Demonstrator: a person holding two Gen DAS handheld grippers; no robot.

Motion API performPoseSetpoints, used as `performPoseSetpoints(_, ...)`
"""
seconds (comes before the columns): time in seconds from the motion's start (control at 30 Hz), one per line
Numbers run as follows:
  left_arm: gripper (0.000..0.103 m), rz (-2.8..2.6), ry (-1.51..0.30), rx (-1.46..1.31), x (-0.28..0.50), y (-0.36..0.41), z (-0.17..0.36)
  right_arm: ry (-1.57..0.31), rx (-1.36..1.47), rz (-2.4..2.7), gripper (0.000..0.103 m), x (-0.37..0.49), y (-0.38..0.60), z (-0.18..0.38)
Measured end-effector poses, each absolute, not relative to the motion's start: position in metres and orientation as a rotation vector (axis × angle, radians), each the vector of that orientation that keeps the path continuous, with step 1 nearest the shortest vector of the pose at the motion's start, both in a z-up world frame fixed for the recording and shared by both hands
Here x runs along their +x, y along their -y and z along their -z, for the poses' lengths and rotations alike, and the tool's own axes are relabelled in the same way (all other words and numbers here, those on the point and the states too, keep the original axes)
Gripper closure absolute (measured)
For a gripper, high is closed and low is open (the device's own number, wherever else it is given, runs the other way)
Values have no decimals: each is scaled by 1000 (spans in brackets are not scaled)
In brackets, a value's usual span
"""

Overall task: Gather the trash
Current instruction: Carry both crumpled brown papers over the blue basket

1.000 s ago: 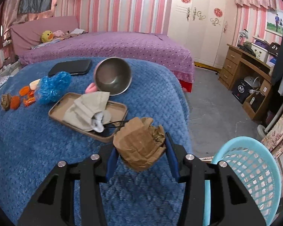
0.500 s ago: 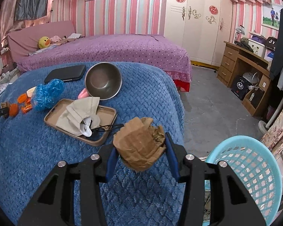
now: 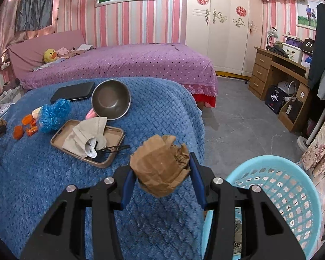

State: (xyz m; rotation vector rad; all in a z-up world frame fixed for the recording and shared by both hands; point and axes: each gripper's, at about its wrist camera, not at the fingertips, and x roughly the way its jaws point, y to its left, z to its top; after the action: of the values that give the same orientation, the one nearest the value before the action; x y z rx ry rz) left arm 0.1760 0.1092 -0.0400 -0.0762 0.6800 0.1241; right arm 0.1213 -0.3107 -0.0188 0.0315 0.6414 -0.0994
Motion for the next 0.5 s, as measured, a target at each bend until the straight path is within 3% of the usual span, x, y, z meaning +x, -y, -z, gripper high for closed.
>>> performPoseSetpoints(0.5,56,50,-643,16,132,21,25,-631,37,174,57,93,359,18)
